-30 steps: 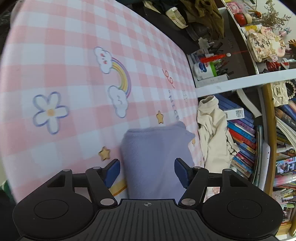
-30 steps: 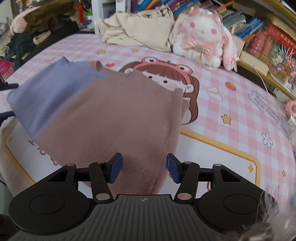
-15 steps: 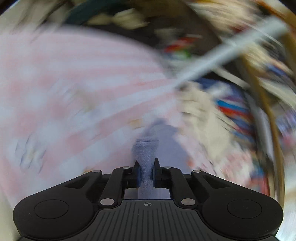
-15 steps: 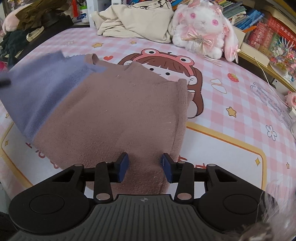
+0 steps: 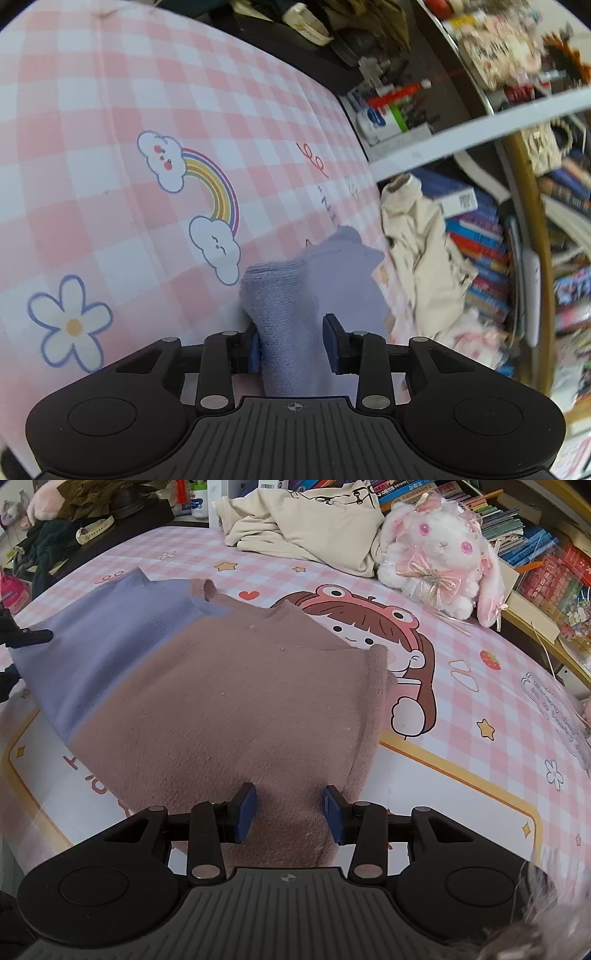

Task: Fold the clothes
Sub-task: 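Close the left gripper on the lavender edge of the sweater, then lift the lavender half with the left gripper and fold it over the mauve half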

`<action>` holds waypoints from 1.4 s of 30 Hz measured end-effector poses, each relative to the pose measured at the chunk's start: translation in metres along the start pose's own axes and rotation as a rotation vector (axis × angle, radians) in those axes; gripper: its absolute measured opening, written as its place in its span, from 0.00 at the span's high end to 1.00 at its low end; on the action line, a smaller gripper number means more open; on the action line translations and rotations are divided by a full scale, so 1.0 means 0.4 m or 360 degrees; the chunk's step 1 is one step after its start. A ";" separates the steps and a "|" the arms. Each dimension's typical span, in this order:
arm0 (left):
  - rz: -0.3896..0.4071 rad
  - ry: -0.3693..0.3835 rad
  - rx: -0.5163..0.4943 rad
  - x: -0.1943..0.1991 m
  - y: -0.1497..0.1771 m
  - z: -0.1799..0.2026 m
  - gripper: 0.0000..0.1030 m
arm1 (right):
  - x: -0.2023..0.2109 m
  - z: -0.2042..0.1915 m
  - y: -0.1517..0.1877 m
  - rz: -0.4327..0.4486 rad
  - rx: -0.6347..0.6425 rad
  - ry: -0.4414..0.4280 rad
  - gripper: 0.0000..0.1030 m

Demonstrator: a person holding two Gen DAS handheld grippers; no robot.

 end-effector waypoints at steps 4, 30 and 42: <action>0.0005 -0.0033 -0.0039 -0.006 -0.005 0.000 0.87 | 0.002 -0.005 0.004 0.0001 0.0005 -0.0004 0.62; -0.0199 0.0070 -0.1800 0.088 0.538 0.502 0.84 | 0.018 0.064 0.026 0.0126 0.0069 -0.0382 0.54; -0.0036 0.0025 -0.1376 0.100 0.524 0.503 0.88 | 0.135 0.209 0.113 0.0194 -0.0177 -0.0514 0.44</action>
Point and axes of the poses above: each gripper's, at about its wrist camera, not at the fingertips, and x roughly against the way its jaws point, z to its right, y to its underside, the point moved 4 cm from there along -x, roughly the way its jaws point, and after that the axes turned 8 degrees about -y, right-handed, at the moved point
